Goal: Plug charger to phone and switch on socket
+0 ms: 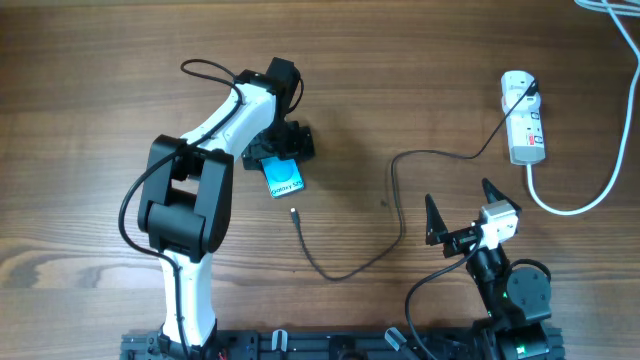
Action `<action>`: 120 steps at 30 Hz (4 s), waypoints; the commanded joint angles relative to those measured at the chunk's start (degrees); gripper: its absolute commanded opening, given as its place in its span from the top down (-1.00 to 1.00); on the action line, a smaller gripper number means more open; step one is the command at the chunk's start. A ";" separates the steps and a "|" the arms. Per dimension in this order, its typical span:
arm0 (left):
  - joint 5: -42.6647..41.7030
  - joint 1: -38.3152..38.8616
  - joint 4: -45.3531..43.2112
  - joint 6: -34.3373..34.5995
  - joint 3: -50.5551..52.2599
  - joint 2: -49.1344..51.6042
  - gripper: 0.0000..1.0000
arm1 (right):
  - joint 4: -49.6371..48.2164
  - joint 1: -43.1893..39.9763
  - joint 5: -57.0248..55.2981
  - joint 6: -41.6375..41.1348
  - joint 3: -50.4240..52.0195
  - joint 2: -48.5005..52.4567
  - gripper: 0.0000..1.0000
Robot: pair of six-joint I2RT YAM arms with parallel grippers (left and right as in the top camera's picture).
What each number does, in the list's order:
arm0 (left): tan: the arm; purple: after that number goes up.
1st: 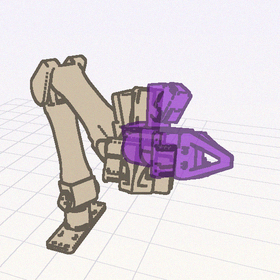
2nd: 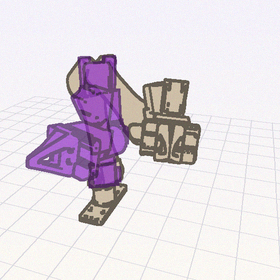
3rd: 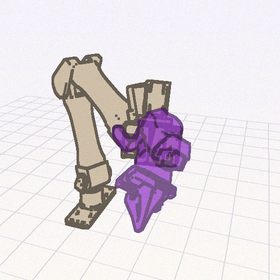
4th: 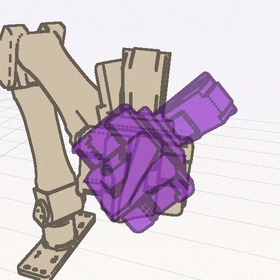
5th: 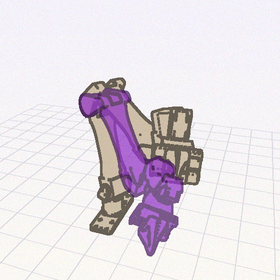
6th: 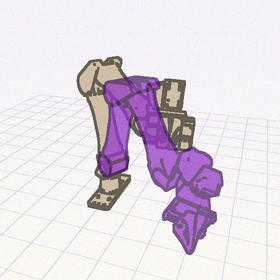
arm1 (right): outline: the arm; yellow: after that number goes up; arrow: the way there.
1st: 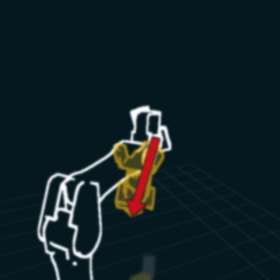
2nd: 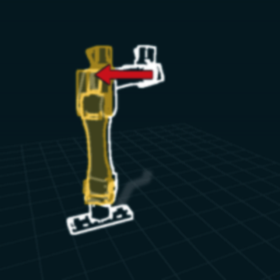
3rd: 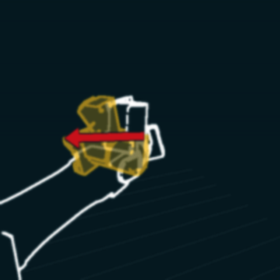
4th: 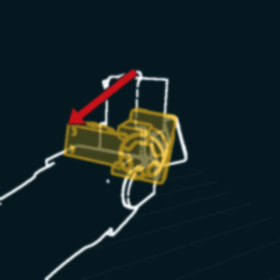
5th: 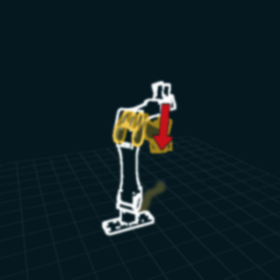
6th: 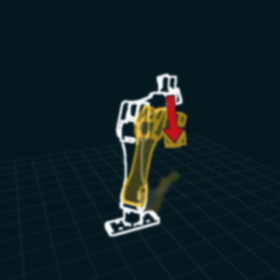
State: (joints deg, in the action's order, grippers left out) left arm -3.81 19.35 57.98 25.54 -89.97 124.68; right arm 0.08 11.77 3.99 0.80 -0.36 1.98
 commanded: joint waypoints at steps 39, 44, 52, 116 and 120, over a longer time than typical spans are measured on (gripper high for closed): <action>0.50 3.93 -0.92 11.26 4.11 5.84 -0.93 | -0.28 0.24 1.03 -0.63 0.07 -0.31 -0.99; 5.81 3.89 0.57 10.99 4.11 5.84 -0.94 | -0.26 0.24 1.20 -18.29 0.07 -0.31 -1.00; 11.37 3.89 -6.14 4.70 4.11 5.84 -0.53 | -0.33 0.24 1.99 -22.56 0.07 6.67 -0.99; -44.83 -3.69 7.61 -19.56 1.97 -2.34 -0.51 | 18.38 17.31 29.24 -29.77 -57.11 97.20 -0.29; -45.27 -3.69 7.02 -19.58 1.97 -2.34 -0.51 | 19.08 17.31 29.22 -29.31 -56.96 97.20 -0.07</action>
State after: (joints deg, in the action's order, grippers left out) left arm -46.35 15.64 65.34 7.53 -88.31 124.81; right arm 18.81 28.95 34.22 -28.36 -57.14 98.37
